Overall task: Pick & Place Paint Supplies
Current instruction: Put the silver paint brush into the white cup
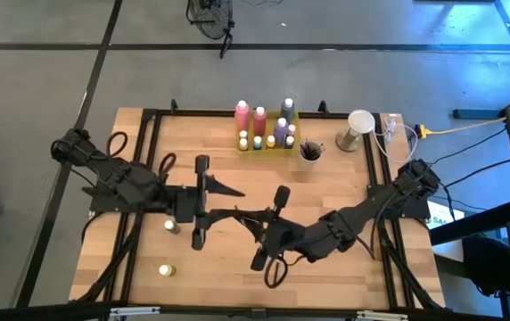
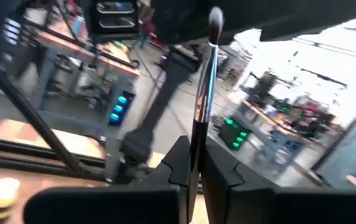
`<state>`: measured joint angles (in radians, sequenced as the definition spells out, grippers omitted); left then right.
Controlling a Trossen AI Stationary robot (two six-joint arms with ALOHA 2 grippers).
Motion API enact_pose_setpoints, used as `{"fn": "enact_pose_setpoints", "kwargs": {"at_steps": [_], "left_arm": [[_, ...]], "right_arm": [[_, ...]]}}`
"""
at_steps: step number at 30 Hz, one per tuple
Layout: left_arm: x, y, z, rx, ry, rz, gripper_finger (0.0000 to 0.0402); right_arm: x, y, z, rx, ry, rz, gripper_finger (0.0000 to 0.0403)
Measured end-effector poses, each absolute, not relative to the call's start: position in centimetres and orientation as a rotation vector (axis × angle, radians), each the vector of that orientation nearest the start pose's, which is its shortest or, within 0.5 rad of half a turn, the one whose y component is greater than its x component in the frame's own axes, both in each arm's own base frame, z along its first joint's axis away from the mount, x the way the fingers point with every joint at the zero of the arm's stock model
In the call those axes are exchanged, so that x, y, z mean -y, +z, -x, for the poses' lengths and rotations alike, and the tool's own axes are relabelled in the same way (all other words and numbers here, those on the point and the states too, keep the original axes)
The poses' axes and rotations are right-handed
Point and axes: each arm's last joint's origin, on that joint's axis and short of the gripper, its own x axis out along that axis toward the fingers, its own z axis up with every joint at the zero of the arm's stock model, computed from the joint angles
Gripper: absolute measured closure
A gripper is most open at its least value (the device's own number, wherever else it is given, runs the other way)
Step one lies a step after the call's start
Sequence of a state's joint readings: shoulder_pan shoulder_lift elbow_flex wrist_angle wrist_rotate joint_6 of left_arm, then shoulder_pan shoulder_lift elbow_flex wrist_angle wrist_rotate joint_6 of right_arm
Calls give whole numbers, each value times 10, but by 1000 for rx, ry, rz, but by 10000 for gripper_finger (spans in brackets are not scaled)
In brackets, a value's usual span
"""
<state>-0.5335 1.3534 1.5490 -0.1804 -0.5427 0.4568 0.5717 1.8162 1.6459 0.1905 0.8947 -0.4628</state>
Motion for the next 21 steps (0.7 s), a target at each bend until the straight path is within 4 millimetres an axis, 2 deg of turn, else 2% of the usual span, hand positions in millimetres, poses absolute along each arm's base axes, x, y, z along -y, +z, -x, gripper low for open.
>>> {"fn": "enact_pose_setpoints", "kwargs": {"at_steps": [5, 10, 12, 16, 21], "left_arm": [[125, 469, -251, -47, 237, -470, 229], [112, 465, -235, -205, 480, -564, 228], [106, 457, -229, -288, 484, -603, 231], [91, 445, -218, -402, 446, -575, 237], [70, 431, -207, -546, 447, -489, 247]], "right_arm": [[-217, 378, -356, -134, -498, 536, 387], [-229, 378, -337, -287, -771, 677, 387], [-232, 381, -329, -337, -833, 719, 387], [-238, 395, -310, -322, -800, 718, 387], [-225, 419, -283, -321, -776, 739, 387]]}}
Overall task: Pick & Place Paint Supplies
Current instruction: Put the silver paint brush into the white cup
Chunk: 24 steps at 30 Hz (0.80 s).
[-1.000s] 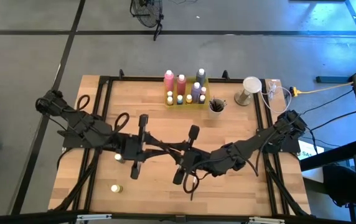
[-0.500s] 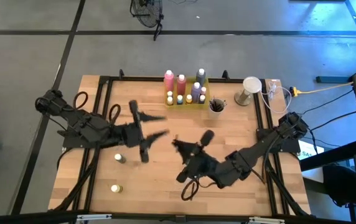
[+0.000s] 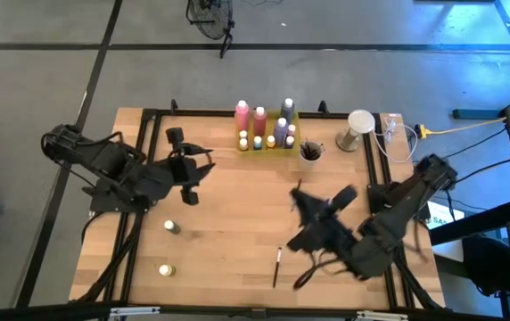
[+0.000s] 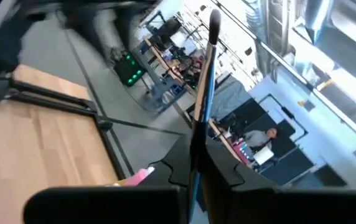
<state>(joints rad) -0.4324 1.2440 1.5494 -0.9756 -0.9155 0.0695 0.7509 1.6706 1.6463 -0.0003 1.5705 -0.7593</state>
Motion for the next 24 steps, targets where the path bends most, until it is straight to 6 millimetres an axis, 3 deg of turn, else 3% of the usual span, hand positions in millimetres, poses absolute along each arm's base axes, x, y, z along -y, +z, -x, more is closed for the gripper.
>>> {"fn": "enact_pose_setpoints", "kwargs": {"at_steps": [7, 12, 16, 21, 24], "left_arm": [[46, 409, -201, -766, 481, -447, 258], [34, 387, -194, -821, 496, -432, 258], [31, 369, -185, -845, 346, -335, 259], [34, 330, -170, -751, 66, -241, 259], [33, 304, -163, -621, 57, -200, 259]], "right_arm": [[-174, 443, -230, -256, -789, 587, 387], [-129, 441, -180, -272, -627, 291, 387], [-107, 423, -157, -344, -658, 176, 387], [-101, 391, -150, -409, -695, 179, 387], [-97, 371, -147, -424, -713, 194, 387]]}}
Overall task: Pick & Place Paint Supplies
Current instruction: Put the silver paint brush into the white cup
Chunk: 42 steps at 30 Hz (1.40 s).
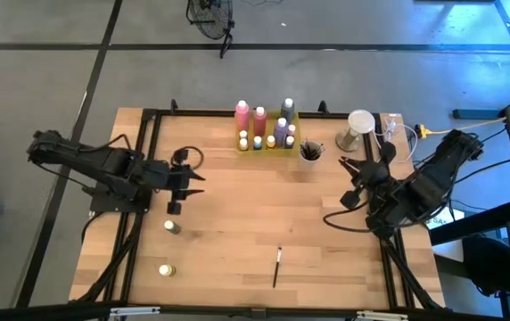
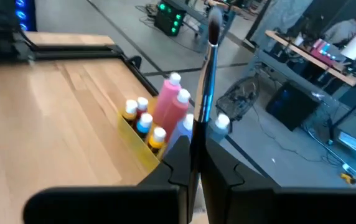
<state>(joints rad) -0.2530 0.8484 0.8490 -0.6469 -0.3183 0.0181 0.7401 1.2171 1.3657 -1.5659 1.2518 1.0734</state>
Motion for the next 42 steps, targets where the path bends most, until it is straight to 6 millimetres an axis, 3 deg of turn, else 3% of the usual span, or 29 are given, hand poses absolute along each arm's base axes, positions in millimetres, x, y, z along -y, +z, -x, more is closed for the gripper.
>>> {"fn": "enact_pose_setpoints", "kwargs": {"at_steps": [7, 16, 23, 32, 37, 42], "left_arm": [[29, 258, -153, -370, 118, -90, 259], [28, 242, -151, -144, 123, -52, 259], [28, 230, -151, -113, 133, -76, 259], [27, 220, -150, -115, 147, -64, 259], [27, 220, -150, -114, 147, -42, 259], [27, 219, -150, -126, 148, -30, 258]], "right_arm": [[-82, 327, -131, -355, -761, 90, 387], [-78, 270, -137, -290, -798, 81, 387], [-68, 263, -159, -251, -891, 64, 387], [-28, 268, -192, -303, -1021, -11, 387], [-2, 249, -196, -310, -1105, -100, 387], [5, 220, -200, -238, -1055, -127, 387]]}}
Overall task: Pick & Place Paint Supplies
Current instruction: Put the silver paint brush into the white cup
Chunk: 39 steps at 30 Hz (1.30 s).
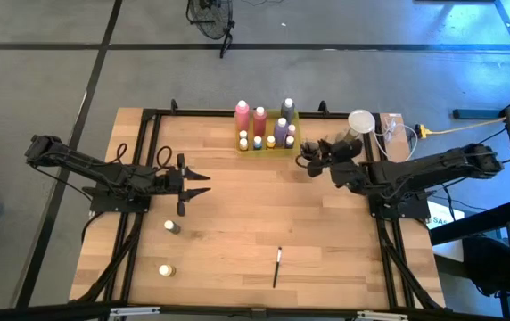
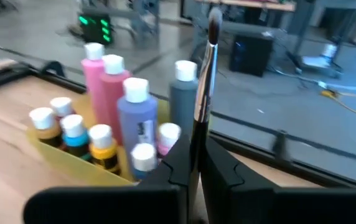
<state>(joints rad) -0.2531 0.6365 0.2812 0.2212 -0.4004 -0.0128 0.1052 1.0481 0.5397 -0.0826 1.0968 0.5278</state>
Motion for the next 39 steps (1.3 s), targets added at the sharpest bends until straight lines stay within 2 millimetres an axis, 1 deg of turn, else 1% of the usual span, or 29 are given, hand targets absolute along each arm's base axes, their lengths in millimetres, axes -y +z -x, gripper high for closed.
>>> {"fn": "enact_pose_setpoints", "kwargs": {"at_steps": [5, 8, 14, 21, 32, 39], "left_arm": [[27, 218, -150, -133, 147, -33, 258], [27, 218, -150, -133, 147, -33, 258], [27, 218, -150, -134, 146, -65, 258], [27, 218, -150, -131, 147, -65, 258], [27, 217, -150, -142, 147, -69, 258], [27, 217, -150, -146, 146, -70, 258]], "right_arm": [[8, 201, -198, -160, -972, -132, 387], [12, 192, -194, -172, -963, -129, 387], [16, 189, -195, -212, -894, -129, 387], [21, 189, -195, -219, -903, -122, 382], [28, 173, -206, -272, -903, -133, 376], [28, 172, -209, -257, -889, -139, 362]]}}
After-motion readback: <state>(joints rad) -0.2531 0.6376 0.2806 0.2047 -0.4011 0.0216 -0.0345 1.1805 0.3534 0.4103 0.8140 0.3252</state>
